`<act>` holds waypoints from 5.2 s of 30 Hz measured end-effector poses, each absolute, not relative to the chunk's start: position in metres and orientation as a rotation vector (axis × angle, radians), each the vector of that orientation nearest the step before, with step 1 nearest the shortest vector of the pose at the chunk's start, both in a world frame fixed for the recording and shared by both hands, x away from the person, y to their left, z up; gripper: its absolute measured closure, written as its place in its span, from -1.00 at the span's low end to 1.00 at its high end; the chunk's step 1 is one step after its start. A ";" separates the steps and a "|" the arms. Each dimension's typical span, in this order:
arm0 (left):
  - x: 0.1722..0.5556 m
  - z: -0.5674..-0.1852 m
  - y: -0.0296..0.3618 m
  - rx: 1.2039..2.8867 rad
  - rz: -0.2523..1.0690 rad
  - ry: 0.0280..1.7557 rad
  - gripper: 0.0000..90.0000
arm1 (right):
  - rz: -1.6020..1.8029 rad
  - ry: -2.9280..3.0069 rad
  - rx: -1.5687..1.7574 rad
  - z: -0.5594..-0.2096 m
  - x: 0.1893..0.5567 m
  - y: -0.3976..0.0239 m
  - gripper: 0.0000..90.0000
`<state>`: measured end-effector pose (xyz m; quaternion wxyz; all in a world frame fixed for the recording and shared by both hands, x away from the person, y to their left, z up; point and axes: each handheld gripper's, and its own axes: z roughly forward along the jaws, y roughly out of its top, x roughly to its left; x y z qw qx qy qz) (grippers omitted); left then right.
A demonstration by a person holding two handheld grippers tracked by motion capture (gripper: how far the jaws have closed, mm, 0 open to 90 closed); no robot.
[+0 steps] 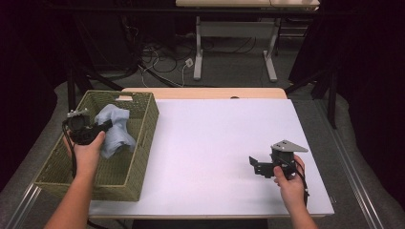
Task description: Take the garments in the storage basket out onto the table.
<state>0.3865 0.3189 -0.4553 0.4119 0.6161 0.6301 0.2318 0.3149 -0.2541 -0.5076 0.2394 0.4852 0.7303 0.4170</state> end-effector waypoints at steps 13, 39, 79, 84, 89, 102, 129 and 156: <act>0.348 -0.427 0.315 1.544 0.651 1.437 0.47 | 1.145 1.995 1.334 -0.507 0.315 -0.255 -0.90; 0.294 -0.391 0.306 1.491 0.712 1.235 0.47 | 1.131 1.990 1.344 -0.509 0.315 -0.254 -0.89; 0.293 -0.376 0.156 1.584 0.494 0.861 0.48 | 1.152 1.982 1.342 -0.508 0.315 -0.257 -0.88; 0.295 -0.382 0.146 1.605 0.471 0.849 0.48 | 1.149 1.982 1.348 -0.508 0.315 -0.256 -0.88; 0.299 -0.392 0.134 1.649 0.440 0.846 0.48 | 1.148 1.984 1.344 -0.508 0.315 -0.257 -0.88; 0.320 -0.421 0.104 1.712 0.356 0.841 0.49 | 1.141 1.987 1.349 -0.509 0.315 -0.256 -0.88; 0.339 -0.512 0.077 1.880 0.201 0.826 0.48 | 1.129 1.995 1.333 -0.512 0.316 -0.255 -0.85; 0.327 -0.539 0.082 1.915 0.174 0.792 0.14 | 1.127 2.010 1.319 -0.513 0.317 -0.254 -0.85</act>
